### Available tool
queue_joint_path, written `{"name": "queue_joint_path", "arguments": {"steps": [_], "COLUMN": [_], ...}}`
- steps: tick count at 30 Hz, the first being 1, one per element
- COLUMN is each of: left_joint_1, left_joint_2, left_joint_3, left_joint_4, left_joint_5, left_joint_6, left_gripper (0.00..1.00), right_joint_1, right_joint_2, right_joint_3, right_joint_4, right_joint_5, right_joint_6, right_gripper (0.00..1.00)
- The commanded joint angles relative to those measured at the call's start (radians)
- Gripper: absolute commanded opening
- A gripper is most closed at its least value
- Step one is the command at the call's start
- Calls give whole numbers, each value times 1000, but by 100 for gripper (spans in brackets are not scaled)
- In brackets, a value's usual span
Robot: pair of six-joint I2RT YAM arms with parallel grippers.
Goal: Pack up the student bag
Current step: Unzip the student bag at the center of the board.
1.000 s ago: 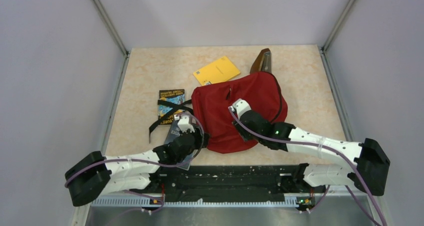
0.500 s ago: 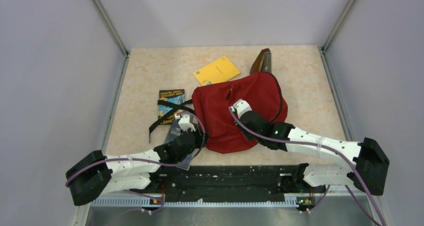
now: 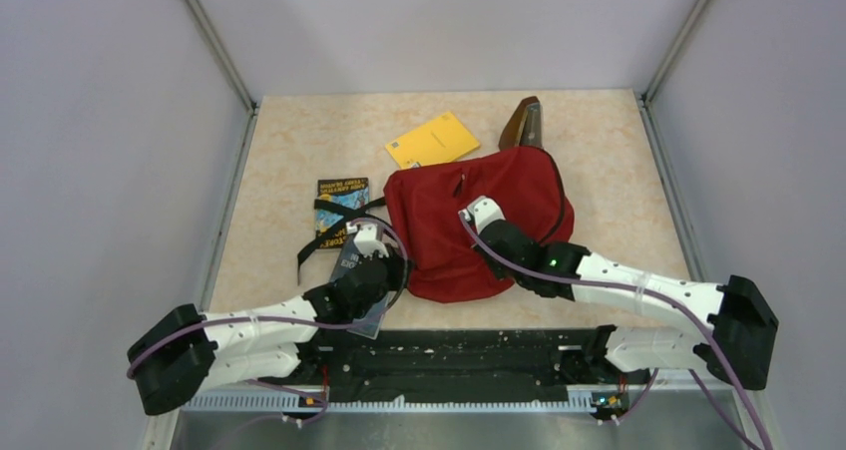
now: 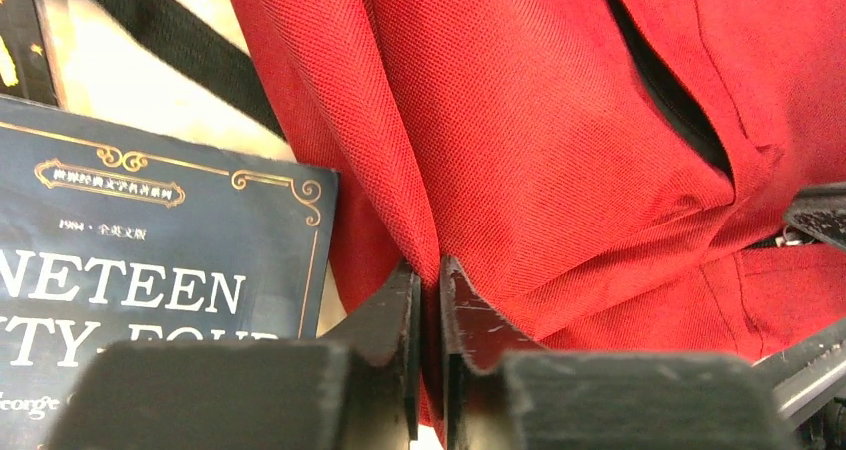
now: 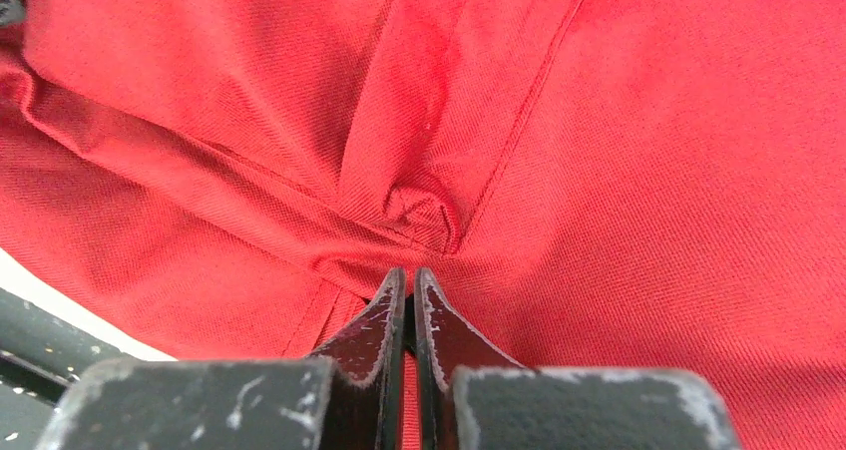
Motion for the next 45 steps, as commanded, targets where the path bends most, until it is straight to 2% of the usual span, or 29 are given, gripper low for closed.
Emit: {"name": "queue_joint_path", "arguments": {"steps": [1,3,9,17,20,24,31,32,36,37,41,45], "left_joint_1": [33,57,138,372,455,541,596,597,597,595,542,314], "left_joint_2": [-28,-31,-102,-316,-360,-364,-312,-299,-267,-253,-193,-145], "left_joint_3": [123,198,410,504,514,523,499,505,551,573,652,581], "left_joint_4": [-23,-79,-285,-462,-500,-562,-589,-598,-650,-673,-730,-508], "left_joint_5": [-17,-8,-63,-96,-127,-133,-147,-149,-85,-48,124,289], "left_joint_6": [77,135,273,353,383,390,389,393,437,439,424,558], "left_gripper": [5,0,0,0,0,0,0,8,90,96,98,98], "right_joint_1": [8,10,8,8,8,-30,-187,-191,-190,-191,-191,-191], "right_joint_2": [-86,-126,-212,-267,-303,-307,-257,-255,-261,-268,-318,-334], "right_joint_3": [71,74,71,17,-23,-48,-84,-85,-79,-84,-135,-121], "right_joint_4": [-12,-10,-4,29,91,172,308,320,364,373,450,442], "right_joint_5": [26,42,145,316,368,356,157,127,-25,-62,-139,-113], "right_joint_6": [36,47,69,130,118,97,80,73,73,86,120,115], "right_gripper": [0,0,0,0,0,0,0,0,0,0,0,0]}}
